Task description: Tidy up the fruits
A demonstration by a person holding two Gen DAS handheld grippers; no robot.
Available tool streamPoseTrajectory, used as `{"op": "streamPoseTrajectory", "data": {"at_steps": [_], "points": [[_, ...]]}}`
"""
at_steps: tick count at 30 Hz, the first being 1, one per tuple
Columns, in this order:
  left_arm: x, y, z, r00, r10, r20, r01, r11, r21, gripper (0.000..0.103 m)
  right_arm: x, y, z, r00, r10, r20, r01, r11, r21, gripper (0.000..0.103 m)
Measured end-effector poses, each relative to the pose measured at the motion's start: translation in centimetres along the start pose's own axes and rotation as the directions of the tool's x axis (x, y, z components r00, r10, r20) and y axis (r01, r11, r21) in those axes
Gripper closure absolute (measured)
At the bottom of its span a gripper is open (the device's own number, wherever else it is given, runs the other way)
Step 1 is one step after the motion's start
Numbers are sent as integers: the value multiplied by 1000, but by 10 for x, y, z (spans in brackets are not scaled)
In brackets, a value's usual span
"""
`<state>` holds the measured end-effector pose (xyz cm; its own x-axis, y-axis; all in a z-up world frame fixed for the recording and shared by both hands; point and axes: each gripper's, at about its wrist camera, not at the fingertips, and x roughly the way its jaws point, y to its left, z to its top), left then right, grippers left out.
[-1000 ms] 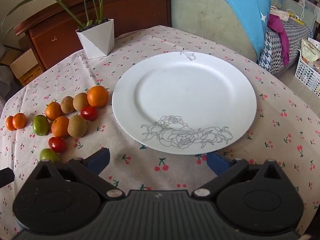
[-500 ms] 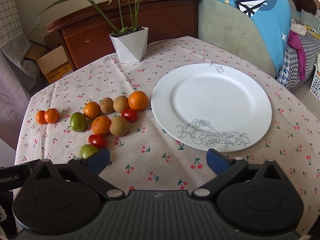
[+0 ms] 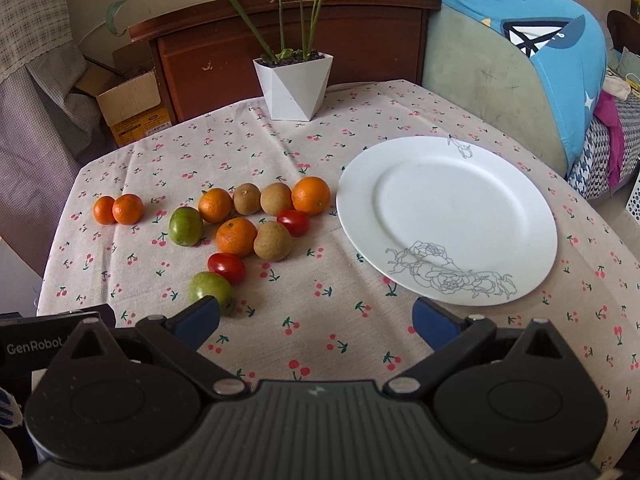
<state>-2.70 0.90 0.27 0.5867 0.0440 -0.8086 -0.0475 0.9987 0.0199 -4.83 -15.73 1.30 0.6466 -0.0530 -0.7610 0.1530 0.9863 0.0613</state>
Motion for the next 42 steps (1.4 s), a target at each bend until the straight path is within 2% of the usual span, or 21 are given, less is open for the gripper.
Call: {"op": "streamPoseTrajectory", "data": {"at_steps": [28,39,42], "points": [[1,-3,-4,999,35,10,-35,999,25,1,3,3,0,999,13,-32,-14,1000,-4,4],[4,0,-6,1000,27,-3,-26,999,18,1,4,5,-2,999,17,-39,-18,1000,-8,5],[2,4,-5,1000,12,14,-12,1000,3,0,3,1,-4,999,25,-36,-25,1000,2,5]]}}
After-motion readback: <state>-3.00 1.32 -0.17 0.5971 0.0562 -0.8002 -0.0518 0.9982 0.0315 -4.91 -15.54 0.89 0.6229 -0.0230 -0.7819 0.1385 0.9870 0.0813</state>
